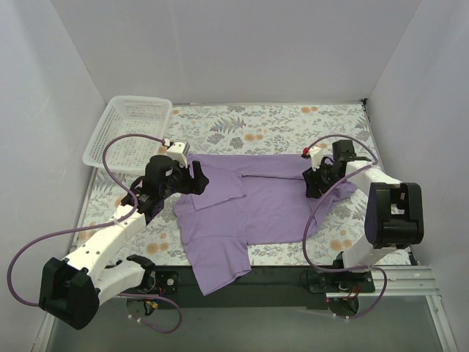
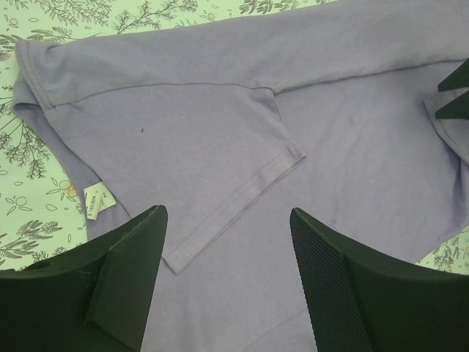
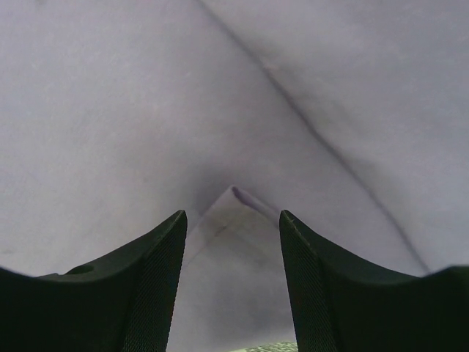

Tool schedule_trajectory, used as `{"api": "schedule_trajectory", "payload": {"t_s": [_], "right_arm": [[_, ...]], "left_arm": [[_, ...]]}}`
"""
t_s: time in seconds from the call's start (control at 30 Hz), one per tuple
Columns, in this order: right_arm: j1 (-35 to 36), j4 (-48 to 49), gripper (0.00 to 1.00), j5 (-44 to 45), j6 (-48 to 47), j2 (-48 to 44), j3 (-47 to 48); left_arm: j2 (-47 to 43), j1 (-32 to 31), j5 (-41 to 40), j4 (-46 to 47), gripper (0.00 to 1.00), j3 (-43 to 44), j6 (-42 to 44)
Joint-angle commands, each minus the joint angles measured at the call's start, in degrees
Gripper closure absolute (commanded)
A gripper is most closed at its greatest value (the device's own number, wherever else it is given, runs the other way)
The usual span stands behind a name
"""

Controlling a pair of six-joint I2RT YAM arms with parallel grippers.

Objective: Fold and stack the t-shirts

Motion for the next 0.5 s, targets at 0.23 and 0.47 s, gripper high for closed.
{"api": "schedule_trajectory", "payload": {"t_s": [0.23, 0.47], "right_arm": [[4.14, 5.99, 0.42, 7.86, 5.09, -4.42, -5.59], [4.85, 6.79, 0.59, 8.74, 5.8, -3.81, -5.77]], "left_arm": [[-1.41, -0.03, 0.38, 0.37, 0.33, -0.26, 0.54], [-1.15, 0.05, 0.29, 0.28, 0.33, -0.35, 0.37]]}}
